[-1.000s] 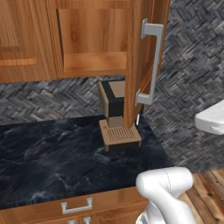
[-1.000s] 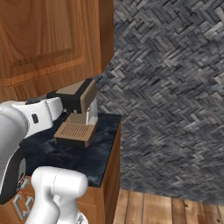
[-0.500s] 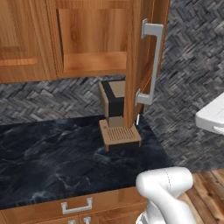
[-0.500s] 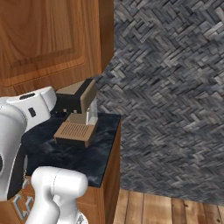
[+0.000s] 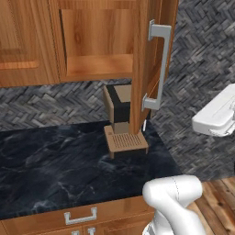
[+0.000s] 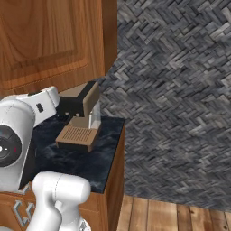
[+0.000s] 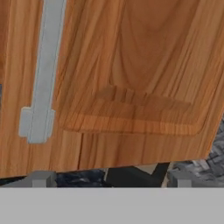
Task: Close all open cabinet doors.
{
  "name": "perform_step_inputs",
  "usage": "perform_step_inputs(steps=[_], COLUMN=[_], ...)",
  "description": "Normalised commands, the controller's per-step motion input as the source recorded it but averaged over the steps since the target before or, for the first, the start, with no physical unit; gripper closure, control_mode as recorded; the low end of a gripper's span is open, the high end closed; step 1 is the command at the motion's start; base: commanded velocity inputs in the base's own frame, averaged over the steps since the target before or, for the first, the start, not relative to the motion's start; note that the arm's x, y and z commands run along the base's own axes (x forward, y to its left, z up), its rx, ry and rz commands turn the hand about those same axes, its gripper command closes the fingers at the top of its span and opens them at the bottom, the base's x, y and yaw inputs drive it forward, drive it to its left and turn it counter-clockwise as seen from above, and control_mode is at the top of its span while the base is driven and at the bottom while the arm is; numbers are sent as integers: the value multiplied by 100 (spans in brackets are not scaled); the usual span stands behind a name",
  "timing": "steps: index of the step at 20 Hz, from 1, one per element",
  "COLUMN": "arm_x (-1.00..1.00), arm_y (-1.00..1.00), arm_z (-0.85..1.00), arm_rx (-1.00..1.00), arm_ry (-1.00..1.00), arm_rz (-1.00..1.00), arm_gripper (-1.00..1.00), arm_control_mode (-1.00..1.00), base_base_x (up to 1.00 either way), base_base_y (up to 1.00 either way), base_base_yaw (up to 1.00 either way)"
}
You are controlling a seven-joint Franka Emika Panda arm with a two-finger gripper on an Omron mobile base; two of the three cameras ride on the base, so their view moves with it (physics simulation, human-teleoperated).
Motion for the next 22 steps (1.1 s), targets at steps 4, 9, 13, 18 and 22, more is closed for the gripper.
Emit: perform_step_inputs(steps=[4,9,13,18,22], arm_x=[38,34,11,4,17], arm_y=[27,21,9,37,52], arm_z=[-22,-23,-27,-27,-28], arm_rx=[0,2,3,0,0], arm_ry=[-16,-15,-11,-7,-6], arm_rz=[6,6,3,0,0], arm_gripper=[-100,-100,-100,-100,-100], arm_control_mode=[-100,-100,-100,-100,-100], base_base_x=[0,0,0,0,0], base_base_y=[0,0,0,0,0], base_base_yaw=[0,0,0,0,0])
